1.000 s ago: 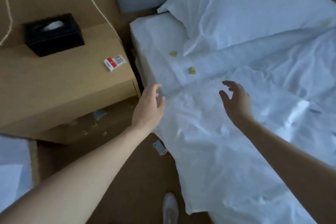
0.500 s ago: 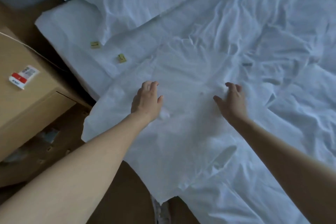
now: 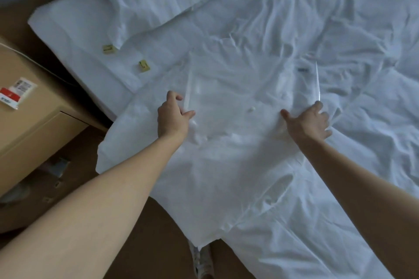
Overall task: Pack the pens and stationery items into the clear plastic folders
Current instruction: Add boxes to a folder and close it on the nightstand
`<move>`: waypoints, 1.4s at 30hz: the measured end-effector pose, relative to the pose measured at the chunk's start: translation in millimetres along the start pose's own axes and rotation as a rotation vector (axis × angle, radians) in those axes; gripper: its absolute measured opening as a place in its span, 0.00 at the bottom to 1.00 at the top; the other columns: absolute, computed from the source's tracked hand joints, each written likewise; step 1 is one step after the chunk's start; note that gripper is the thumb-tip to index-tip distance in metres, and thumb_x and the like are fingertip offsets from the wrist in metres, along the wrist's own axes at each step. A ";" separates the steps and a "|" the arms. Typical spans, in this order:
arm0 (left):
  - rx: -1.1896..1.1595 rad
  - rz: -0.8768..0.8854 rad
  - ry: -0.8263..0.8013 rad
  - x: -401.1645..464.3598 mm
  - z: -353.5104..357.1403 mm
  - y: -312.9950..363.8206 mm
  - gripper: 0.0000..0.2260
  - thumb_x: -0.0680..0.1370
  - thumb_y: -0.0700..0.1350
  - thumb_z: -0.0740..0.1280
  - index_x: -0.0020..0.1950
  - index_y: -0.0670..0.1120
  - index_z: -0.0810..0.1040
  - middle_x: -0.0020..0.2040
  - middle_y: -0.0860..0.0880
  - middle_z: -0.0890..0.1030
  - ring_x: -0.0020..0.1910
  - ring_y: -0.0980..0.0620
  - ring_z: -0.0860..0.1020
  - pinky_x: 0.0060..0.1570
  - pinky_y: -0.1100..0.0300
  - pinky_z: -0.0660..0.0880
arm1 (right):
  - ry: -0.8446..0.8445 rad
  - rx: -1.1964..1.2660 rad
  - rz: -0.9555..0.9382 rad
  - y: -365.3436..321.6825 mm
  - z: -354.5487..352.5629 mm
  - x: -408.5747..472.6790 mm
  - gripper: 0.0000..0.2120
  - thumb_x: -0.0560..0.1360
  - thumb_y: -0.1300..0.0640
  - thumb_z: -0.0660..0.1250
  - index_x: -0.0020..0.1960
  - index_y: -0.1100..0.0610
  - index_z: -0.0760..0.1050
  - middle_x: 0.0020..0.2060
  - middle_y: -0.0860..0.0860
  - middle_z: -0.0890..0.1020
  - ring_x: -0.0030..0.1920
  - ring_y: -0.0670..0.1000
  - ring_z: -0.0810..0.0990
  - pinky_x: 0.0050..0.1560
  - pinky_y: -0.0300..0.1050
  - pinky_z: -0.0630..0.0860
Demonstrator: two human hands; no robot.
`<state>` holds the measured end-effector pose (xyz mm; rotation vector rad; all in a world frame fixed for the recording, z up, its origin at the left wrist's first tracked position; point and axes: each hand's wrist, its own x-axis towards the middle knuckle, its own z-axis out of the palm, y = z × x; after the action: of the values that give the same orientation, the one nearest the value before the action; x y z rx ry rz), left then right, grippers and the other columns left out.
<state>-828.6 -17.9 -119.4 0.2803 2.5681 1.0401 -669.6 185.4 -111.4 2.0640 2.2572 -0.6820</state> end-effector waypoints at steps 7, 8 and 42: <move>-0.057 -0.066 0.028 1.6 -16.9 -10.1 0.06 0.75 0.39 0.71 0.41 0.41 0.75 0.36 0.45 0.79 0.39 0.46 0.80 0.40 0.62 0.71 | 0.155 0.304 -0.052 -6.5 -19.6 3.9 0.17 0.76 0.67 0.65 0.65 0.62 0.69 0.55 0.58 0.79 0.54 0.50 0.75 0.51 0.38 0.67; -0.051 -0.067 0.027 0.4 -20.1 -11.8 0.06 0.76 0.39 0.70 0.41 0.40 0.75 0.35 0.46 0.77 0.39 0.47 0.80 0.39 0.62 0.70 | 0.156 0.321 -0.063 -9.0 -20.2 1.8 0.15 0.76 0.69 0.64 0.62 0.63 0.71 0.52 0.57 0.80 0.49 0.45 0.74 0.45 0.30 0.64; -0.110 -0.492 0.407 -161.4 -249.5 -281.2 0.05 0.79 0.43 0.64 0.51 0.42 0.72 0.44 0.47 0.80 0.38 0.52 0.80 0.38 0.57 0.76 | -0.474 0.595 -0.704 -157.4 130.6 -265.7 0.03 0.79 0.64 0.59 0.47 0.59 0.70 0.40 0.55 0.79 0.34 0.49 0.77 0.29 0.30 0.72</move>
<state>-792.9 -425.3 -110.3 -0.6243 2.6902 1.1192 -820.8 -113.8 -103.4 0.9421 2.6242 -1.8209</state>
